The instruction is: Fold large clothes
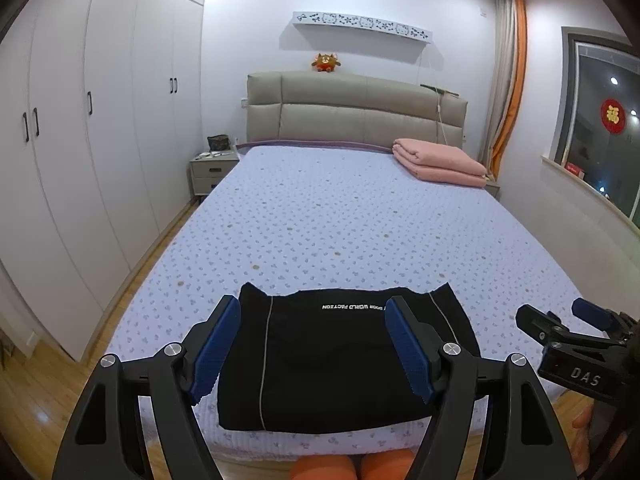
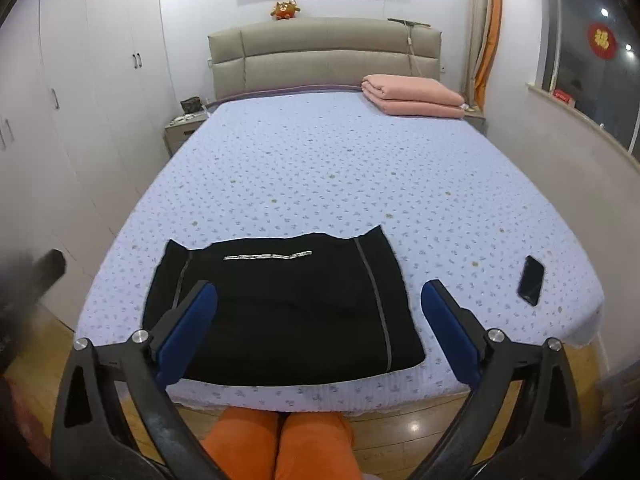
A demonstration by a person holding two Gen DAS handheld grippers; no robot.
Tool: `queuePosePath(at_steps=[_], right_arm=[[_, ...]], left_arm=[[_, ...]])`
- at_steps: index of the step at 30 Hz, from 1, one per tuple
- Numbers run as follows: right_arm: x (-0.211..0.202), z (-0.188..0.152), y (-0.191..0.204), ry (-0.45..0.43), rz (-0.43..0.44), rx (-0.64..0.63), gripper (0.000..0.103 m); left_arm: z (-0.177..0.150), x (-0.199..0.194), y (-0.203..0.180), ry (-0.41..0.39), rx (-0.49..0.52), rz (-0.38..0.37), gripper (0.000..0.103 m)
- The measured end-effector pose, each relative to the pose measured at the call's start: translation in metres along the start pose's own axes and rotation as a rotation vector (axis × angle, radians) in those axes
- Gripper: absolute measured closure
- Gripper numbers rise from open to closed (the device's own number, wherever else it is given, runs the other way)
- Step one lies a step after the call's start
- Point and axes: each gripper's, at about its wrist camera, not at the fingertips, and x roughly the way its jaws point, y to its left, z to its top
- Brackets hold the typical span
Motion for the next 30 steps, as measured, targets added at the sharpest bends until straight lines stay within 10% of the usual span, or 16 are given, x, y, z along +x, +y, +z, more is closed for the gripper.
queuePosePath(at_steps=[30], right_arm=[[-0.0091,0.0005,0.0006,-0.036,-0.041,-0.02,0.0]], left_arm=[[-0.0061,0.0046,-0.0087,0.029,0.02,0.012,0.027]])
